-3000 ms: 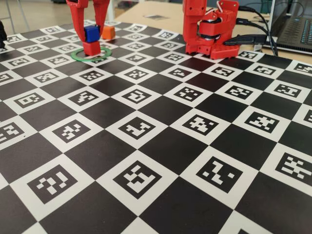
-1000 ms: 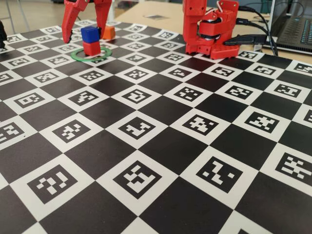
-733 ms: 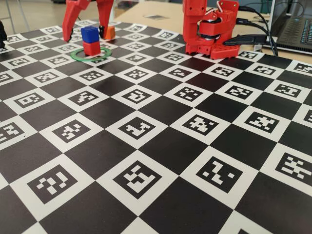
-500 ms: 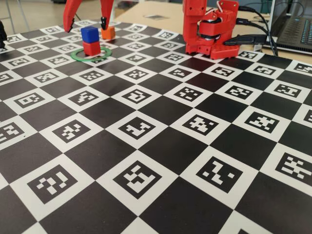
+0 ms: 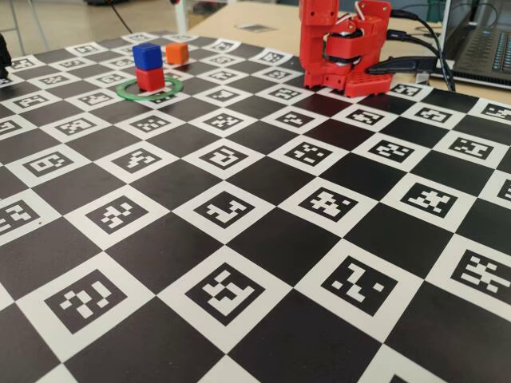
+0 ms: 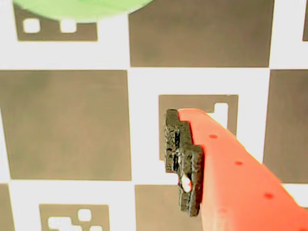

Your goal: Grab the red cube then put it in the green circle then put the blue cube on top and finally the orange cube on top

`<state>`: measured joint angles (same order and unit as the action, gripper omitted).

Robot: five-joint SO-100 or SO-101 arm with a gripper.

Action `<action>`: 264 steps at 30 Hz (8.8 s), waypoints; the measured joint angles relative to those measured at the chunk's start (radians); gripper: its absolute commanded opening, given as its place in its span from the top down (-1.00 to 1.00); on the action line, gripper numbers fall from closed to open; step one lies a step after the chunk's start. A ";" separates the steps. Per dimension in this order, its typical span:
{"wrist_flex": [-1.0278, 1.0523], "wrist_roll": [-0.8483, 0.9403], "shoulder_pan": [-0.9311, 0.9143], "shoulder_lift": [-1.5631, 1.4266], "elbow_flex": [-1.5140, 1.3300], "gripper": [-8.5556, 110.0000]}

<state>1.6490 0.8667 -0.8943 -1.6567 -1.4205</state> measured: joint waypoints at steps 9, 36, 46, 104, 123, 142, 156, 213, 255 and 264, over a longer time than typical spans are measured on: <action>0.046 0.063 -0.064 0.000 0.046 -0.04; 0.044 0.356 -0.411 0.230 0.183 -0.04; -0.043 0.410 -0.491 0.310 0.181 -0.04; -0.400 0.526 -0.518 0.624 0.075 -0.05; -0.400 0.548 -0.515 0.626 0.103 -0.05; -0.357 0.790 -0.508 0.626 0.123 -0.05; -0.345 0.851 -0.497 0.626 0.123 -0.06; -0.265 0.842 -0.485 0.626 0.230 0.79; 0.097 0.357 -0.133 0.172 0.460 0.80; 0.097 0.117 -0.006 0.155 0.387 0.80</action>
<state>1.7457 0.9833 -0.9004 -1.5018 -1.0339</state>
